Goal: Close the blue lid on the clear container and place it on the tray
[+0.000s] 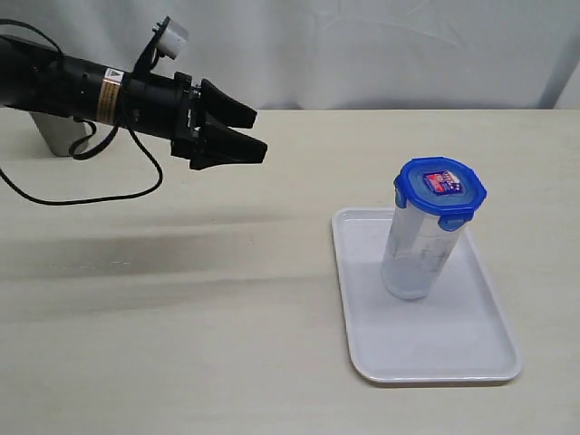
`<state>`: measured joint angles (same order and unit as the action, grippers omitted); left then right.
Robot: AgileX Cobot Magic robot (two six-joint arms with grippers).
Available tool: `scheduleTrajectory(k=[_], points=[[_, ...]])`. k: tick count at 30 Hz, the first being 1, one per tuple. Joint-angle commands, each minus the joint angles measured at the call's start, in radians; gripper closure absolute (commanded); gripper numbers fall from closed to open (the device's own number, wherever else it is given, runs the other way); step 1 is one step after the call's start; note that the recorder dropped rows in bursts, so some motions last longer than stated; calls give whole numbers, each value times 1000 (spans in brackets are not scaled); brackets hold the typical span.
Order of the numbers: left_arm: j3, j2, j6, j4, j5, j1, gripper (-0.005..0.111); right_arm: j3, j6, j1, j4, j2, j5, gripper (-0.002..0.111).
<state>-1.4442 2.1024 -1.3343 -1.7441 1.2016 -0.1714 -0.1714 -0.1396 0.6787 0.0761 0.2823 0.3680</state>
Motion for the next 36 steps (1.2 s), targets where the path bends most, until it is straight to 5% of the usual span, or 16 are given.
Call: scheduleTrajectory(k=[1, 8, 22, 36], points=[[51, -108, 24, 0, 20, -3, 2, 4, -3, -6, -1, -5, -3, 104], [154, -307, 86, 0, 4, 26, 2, 4, -3, -6, -1, -5, -3, 104], [519, -726, 195, 54, -19, 196, 2, 4, -3, -6, -1, -5, -6, 104], [825, -1181, 40, 0, -58, 246, 2, 4, -3, -6, -1, -5, -6, 104]])
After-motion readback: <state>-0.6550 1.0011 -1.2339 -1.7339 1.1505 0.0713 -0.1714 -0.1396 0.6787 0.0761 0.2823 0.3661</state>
